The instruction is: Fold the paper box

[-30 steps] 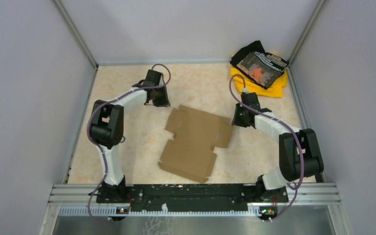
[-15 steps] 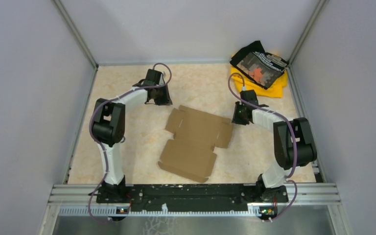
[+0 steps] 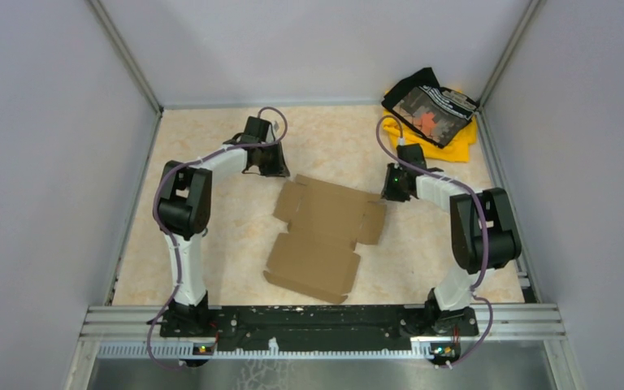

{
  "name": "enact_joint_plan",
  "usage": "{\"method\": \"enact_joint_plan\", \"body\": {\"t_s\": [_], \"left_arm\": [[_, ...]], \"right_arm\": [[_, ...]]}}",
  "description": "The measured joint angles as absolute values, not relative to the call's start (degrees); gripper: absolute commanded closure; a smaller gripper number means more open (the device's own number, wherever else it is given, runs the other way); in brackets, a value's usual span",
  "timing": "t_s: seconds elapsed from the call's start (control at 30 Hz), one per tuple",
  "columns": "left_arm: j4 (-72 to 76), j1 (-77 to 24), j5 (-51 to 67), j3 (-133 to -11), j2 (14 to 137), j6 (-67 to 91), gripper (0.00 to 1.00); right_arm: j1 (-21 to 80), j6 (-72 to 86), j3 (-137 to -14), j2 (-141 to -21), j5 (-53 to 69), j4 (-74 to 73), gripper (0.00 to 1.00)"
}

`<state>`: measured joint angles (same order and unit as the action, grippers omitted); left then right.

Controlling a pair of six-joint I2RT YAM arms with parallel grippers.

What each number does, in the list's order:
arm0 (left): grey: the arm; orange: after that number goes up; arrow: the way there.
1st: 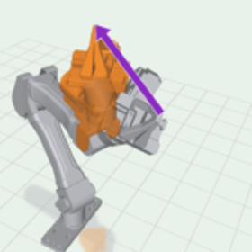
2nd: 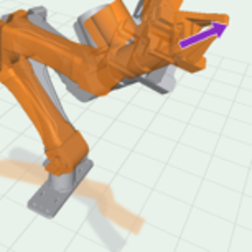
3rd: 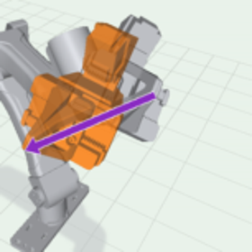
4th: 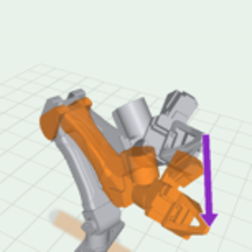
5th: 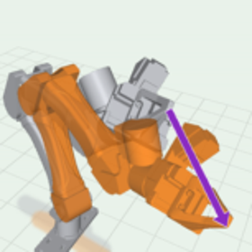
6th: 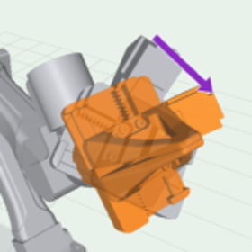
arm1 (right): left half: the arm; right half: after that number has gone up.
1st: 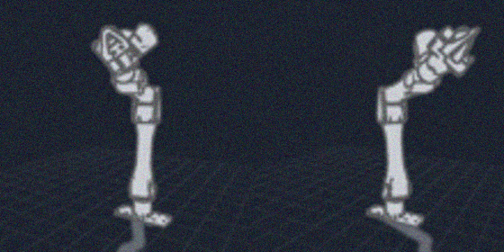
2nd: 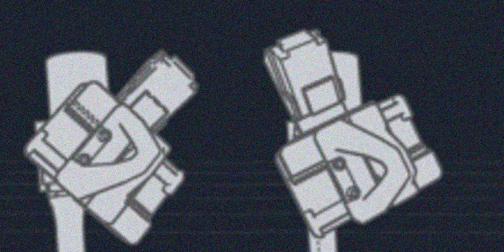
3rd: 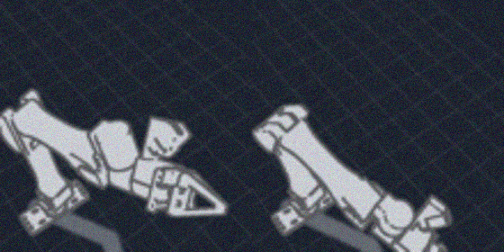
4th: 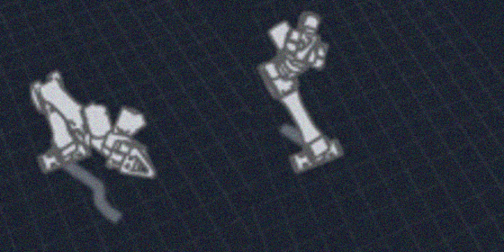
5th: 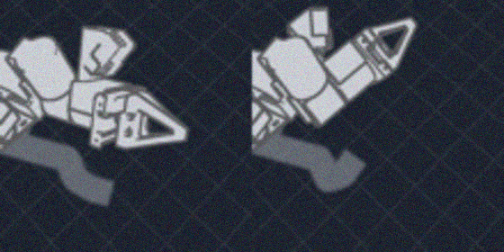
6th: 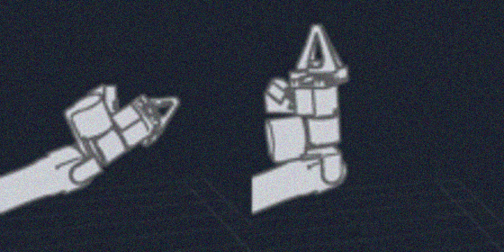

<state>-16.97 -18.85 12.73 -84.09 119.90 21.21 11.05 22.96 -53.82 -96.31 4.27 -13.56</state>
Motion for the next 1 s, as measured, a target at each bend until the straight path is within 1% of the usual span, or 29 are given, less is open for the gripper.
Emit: {"method": "enact_joint_plan", "body": {"t_s": [0.5, 1.0], "left_arm": [[-16.8, -19.0, 14.3, -83.9, 119.8, 22.0, 0.75], [-16.7, -20.1, 14.8, -82.4, 116.9, 23.0, 0.74]], "right_arm": [[11.0, 23.0, -56.8, -96.9, 7.1, -13.3, 0.77], [11.3, 23.0, -58.5, -97.0, 8.7, -14.1, 0.77]]}}
